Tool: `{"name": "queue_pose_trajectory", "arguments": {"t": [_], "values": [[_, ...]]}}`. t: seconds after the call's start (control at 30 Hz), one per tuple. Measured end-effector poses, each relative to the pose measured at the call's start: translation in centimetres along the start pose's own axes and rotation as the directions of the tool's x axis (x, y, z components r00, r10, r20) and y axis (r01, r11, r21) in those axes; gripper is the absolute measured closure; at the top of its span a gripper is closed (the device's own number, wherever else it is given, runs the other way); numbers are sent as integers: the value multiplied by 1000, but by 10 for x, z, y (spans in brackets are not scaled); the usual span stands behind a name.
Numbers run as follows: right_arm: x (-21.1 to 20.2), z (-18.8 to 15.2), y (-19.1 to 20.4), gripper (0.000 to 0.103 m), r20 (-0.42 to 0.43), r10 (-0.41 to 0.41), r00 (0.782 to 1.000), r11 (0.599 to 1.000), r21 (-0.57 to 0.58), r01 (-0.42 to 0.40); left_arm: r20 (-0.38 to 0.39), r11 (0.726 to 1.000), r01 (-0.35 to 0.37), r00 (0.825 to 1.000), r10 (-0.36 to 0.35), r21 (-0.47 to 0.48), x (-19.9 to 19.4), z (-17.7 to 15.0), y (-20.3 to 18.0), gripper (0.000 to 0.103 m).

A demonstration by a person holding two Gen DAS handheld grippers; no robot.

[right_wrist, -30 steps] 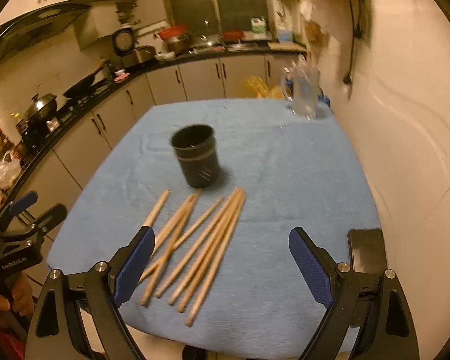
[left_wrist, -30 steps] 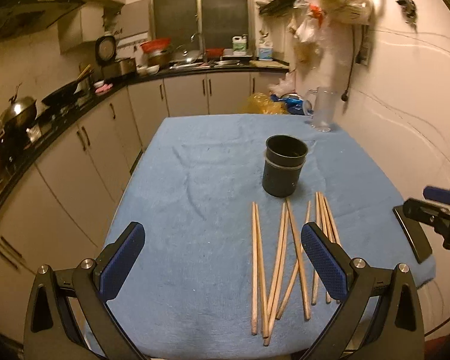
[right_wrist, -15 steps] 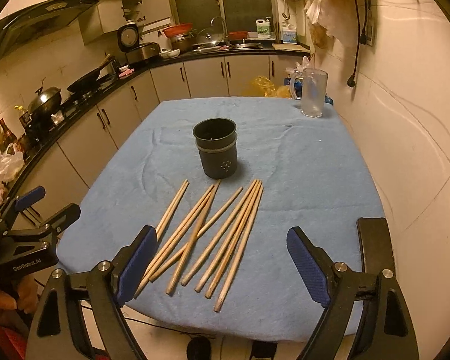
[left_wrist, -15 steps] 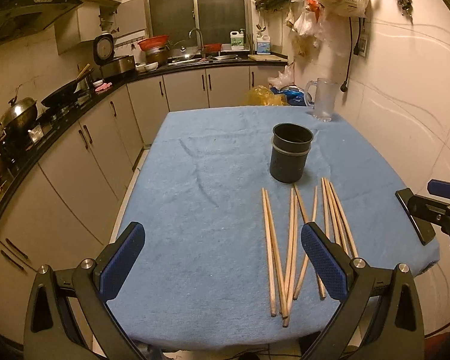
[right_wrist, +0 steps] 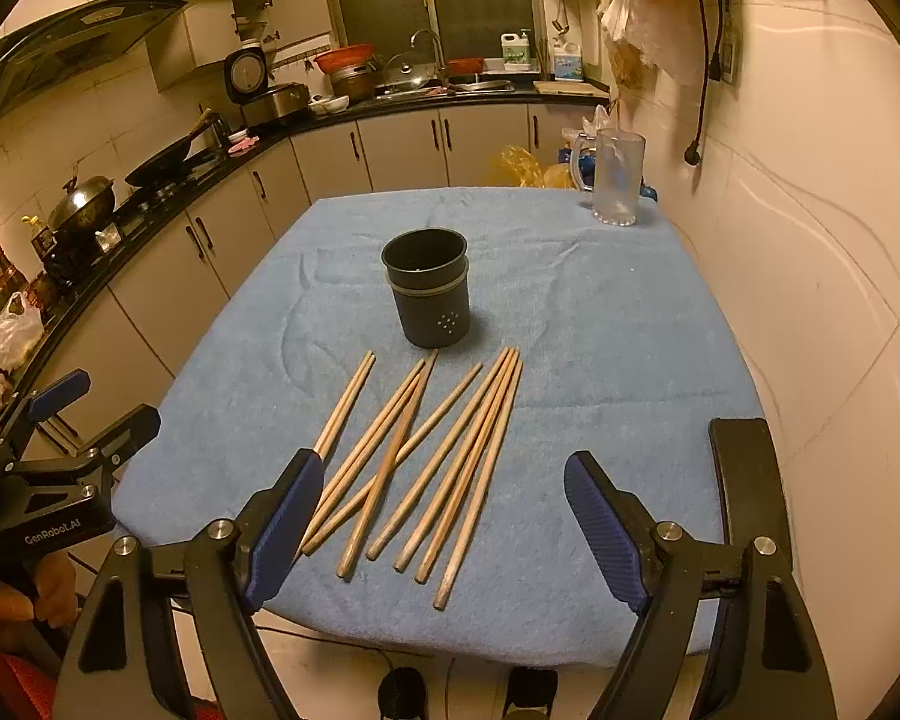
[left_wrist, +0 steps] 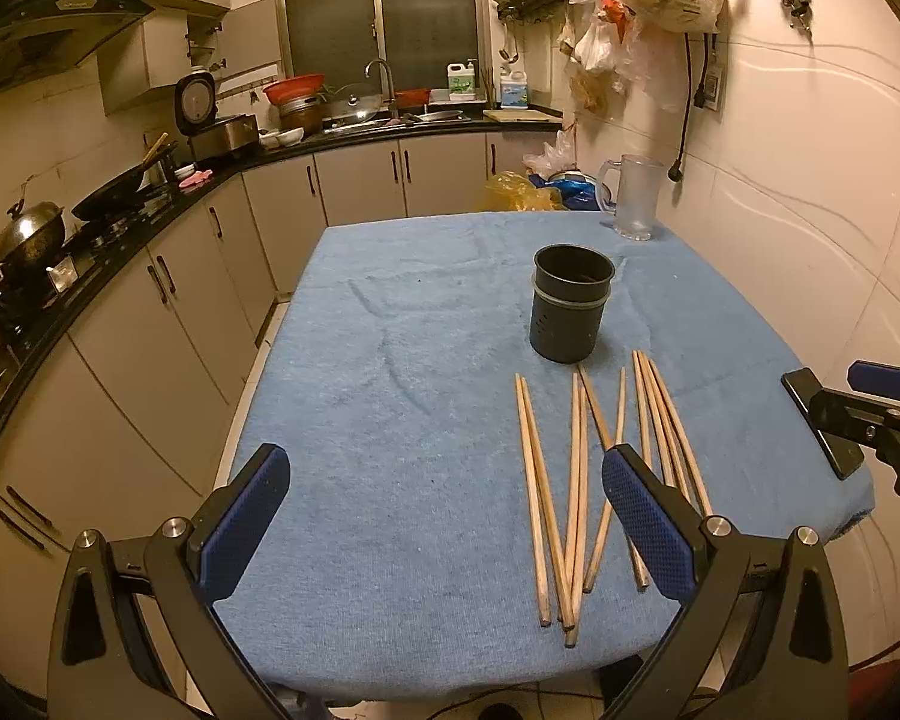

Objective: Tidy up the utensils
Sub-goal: 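Move both grippers toward the loose wooden chopsticks, then close the left gripper on a wooden chopstick while the right gripper grasps another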

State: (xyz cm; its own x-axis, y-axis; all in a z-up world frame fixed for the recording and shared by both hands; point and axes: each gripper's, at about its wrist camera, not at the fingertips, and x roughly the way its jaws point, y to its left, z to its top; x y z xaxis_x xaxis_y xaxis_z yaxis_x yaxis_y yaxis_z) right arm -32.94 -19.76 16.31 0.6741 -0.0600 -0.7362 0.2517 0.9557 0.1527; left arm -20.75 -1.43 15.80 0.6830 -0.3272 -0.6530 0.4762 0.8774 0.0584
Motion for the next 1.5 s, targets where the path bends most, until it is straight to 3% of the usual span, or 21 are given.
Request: {"name": "queue_pose_trajectory", "arguments": {"t": [0.33,0.53,0.63,0.7,0.77,0.83,0.87,1.03,1.1,1.13,1.33,1.5], "values": [[5,-1,1,21,-28,-7,1000,999,36,8,-23,1000,23,999,-23,-9,8,1,9,0],[16,3,-9,31,-70,0,998,996,90,6,-85,996,75,993,-79,-43,28,7,28,1],[27,7,-19,40,-121,16,993,991,137,0,-126,990,128,983,-134,-55,43,14,34,17],[37,10,-29,49,-165,36,986,984,181,-6,-185,981,179,964,-190,-76,59,19,34,21],[48,14,-38,58,-207,62,976,974,228,-14,-230,973,206,947,-225,-104,75,22,33,35],[63,19,-48,65,-253,81,964,962,272,-10,-284,967,227,925,-252,-120,91,25,27,41],[70,21,-51,71,-265,93,960,958,285,-15,-312,964,233,913,-262,-128,100,27,23,50],[109,38,-66,75,-323,163,932,940,338,-48,-413,958,238,865,-285,-161,140,36,5,71],[127,43,-73,75,-348,184,919,935,351,-54,-457,949,254,833,-312,-185,158,38,-1,73],[134,46,-75,76,-355,191,915,932,358,-55,-477,949,252,821,-314,-191,166,39,-4,80],[176,54,-88,81,-430,220,876,924,380,-46,-550,956,224,782,-293,-192,207,38,-17,87],[197,58,-96,83,-471,212,856,928,372,-25,-581,961,210,766,-277,-181,229,35,-22,94]]}}
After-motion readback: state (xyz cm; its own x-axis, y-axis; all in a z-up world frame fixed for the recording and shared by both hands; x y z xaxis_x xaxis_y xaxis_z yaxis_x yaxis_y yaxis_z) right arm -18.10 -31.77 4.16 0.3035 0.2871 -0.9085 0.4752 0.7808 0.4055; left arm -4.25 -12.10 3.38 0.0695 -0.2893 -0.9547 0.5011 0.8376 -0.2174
